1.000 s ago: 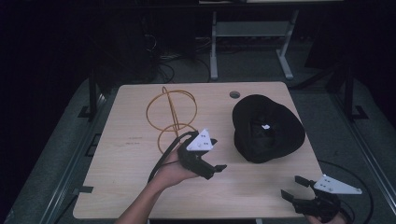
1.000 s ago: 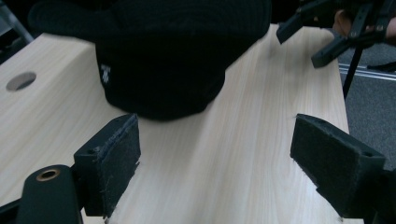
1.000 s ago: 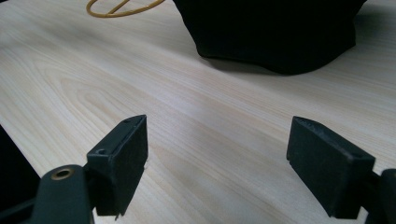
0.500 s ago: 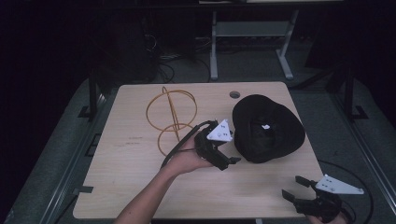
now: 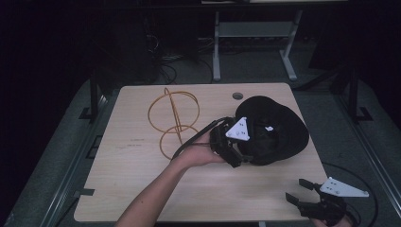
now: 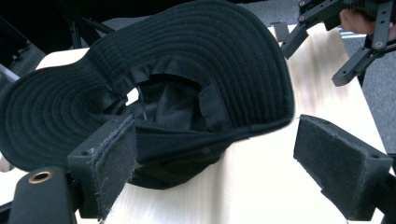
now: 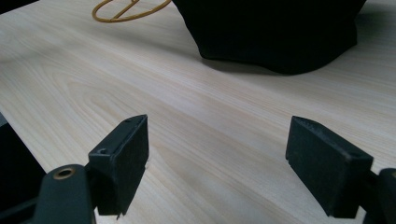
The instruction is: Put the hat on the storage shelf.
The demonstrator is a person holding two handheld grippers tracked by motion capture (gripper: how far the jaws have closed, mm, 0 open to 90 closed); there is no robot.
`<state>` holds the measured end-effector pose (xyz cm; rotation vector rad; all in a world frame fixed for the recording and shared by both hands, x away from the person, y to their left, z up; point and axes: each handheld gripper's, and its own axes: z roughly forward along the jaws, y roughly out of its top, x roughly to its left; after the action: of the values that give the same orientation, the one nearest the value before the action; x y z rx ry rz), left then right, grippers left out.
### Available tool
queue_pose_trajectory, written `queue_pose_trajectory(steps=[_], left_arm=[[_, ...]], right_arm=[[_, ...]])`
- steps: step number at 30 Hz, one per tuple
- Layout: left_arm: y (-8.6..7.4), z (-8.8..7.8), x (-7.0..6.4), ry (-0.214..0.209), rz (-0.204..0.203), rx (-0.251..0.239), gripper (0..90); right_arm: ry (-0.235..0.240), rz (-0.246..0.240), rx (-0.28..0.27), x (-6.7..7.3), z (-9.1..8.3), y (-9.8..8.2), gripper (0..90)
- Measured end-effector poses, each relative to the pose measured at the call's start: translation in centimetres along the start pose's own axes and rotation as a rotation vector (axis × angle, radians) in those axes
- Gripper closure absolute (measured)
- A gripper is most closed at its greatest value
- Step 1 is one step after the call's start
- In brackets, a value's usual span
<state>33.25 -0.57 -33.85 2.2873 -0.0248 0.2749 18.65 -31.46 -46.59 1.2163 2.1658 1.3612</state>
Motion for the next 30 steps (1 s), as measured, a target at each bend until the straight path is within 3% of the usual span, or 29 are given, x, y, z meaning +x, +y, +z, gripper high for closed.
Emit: queue_pose_trajectory(steps=[5, 9, 11, 14, 17, 21, 30], left_arm=[[-0.3, 1.3, 0.4, -0.028, 0.037, 0.07, 13.0], [-0.3, 1.4, 0.3, -0.033, 0.032, 0.072, 14.1], [-0.5, 1.6, 0.0, -0.024, 0.071, 0.111, 16.5], [-0.8, 1.8, -0.2, -0.034, 0.076, 0.131, 16.9], [-1.2, 2.2, -0.3, -0.023, 0.08, 0.149, 24.0], [-1.3, 2.4, -0.6, -0.009, 0.093, 0.143, 35.8], [-2.2, 1.9, -1.3, -0.015, 0.054, 0.081, 59.5]], right_arm=[[0.007, -0.003, 0.0, 0.1, 0.1, 0.1, 21.0], [0.006, -0.003, -0.002, 0.1, 0.1, 0.1, 21.0], [0.005, 0.002, -0.008, 0.1, 0.0, 0.1, 21.0], [0.006, 0.006, -0.013, 0.1, -0.1, 0.1, 21.1], [0.007, 0.011, -0.018, -0.1, -0.1, 0.1, 21.1], [0.005, 0.011, -0.023, -0.1, -0.2, 0.2, 21.1], [0.005, 0.026, -0.036, -0.2, -0.3, 0.2, 21.1]])
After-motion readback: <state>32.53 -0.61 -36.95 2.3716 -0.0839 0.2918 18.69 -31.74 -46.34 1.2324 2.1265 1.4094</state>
